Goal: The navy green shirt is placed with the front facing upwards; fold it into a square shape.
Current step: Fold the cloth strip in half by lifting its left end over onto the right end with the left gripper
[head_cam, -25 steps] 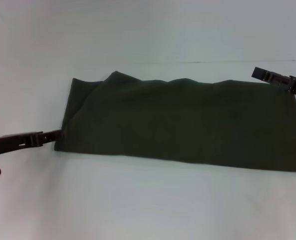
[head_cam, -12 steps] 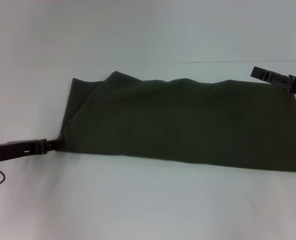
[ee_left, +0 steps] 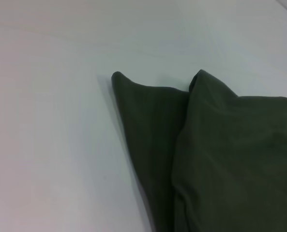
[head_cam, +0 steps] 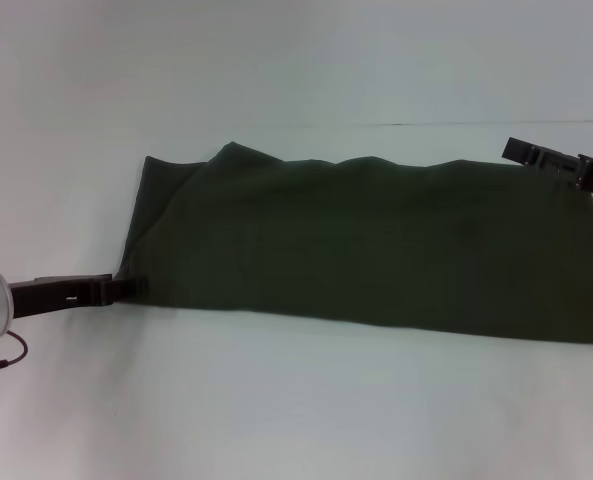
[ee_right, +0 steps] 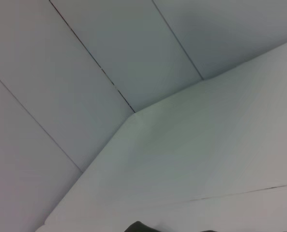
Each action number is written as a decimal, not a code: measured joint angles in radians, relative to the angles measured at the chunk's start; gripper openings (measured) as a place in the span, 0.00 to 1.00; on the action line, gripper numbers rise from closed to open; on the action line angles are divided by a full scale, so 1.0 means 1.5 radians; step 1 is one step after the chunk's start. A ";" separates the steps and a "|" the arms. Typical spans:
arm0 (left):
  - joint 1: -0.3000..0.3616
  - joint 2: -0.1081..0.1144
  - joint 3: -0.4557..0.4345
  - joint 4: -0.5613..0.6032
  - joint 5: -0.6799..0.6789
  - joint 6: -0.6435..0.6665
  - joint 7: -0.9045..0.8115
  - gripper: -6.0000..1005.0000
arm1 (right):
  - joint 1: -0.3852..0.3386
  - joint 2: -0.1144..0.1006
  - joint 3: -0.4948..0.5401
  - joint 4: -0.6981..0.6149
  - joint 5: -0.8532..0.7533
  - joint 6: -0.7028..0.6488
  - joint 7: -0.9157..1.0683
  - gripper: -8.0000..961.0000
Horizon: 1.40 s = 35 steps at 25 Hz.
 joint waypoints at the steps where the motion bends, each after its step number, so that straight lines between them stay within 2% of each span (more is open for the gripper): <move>1: 0.000 0.000 0.000 0.000 0.000 0.000 0.000 0.60 | 0.000 0.000 0.000 0.002 0.000 0.000 0.000 0.94; 9: -0.003 0.001 0.015 0.002 0.005 -0.004 0.003 0.58 | -0.004 -0.002 0.001 0.005 -0.001 -0.001 0.000 0.94; 12: -0.003 -0.002 0.016 0.012 0.008 -0.007 0.002 0.33 | -0.006 -0.003 0.002 0.005 0.001 -0.001 0.000 0.94; 25: -0.004 -0.001 0.016 0.012 0.008 -0.016 0.002 0.07 | -0.013 -0.006 0.000 0.006 -0.003 0.000 0.001 0.93; 28: -0.001 0.000 0.015 0.019 0.008 -0.013 0.002 0.02 | -0.014 -0.018 -0.004 0.004 -0.037 0.003 0.035 0.92; 35: 0.012 0.002 0.010 0.037 0.008 0.004 0.000 0.03 | -0.042 -0.067 0.001 -0.002 -0.123 -0.024 0.149 0.90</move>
